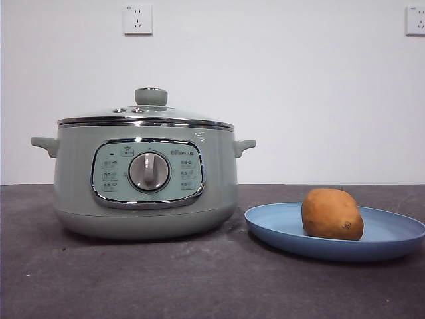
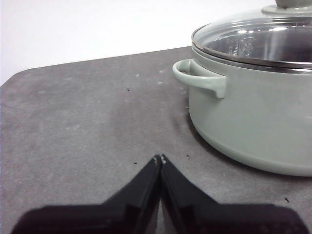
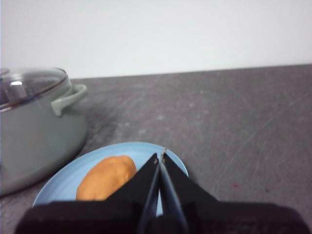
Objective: Take the potato out from the steamer,put the potato on the plate,close the lid
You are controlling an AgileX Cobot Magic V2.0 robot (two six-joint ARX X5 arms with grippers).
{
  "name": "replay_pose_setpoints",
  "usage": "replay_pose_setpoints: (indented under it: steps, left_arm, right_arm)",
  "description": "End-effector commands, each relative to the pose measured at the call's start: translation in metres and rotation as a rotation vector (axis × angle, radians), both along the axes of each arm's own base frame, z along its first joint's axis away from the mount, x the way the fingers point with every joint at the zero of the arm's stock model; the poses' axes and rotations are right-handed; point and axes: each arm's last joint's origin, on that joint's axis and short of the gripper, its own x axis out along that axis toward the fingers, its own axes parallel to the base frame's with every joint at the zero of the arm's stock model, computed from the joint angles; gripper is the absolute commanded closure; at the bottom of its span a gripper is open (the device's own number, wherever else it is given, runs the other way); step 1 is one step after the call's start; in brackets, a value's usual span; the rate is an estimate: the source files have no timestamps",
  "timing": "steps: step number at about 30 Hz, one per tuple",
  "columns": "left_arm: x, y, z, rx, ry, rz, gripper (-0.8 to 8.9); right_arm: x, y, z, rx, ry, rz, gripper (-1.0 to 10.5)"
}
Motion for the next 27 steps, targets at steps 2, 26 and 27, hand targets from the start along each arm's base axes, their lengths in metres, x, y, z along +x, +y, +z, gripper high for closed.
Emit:
replay_pose_setpoints:
  steps: [2,26,27]
  left_arm:
    - [0.0001,0.0004,-0.0043,-0.007,0.02,0.006,8.17]
    - [0.0001,0.0004,-0.0044,-0.007,0.02,0.006,8.17]
    - [0.0001,0.0004,-0.0043,-0.007,0.02,0.006,8.17]
  right_arm:
    - [-0.0001,0.0,-0.0072,0.001,0.05,-0.002,9.5]
    - [-0.0007,0.0001,-0.0114,0.05,0.11,-0.004,9.5]
    - [-0.0007,0.0001,-0.0114,0.051,0.11,-0.004,9.5]
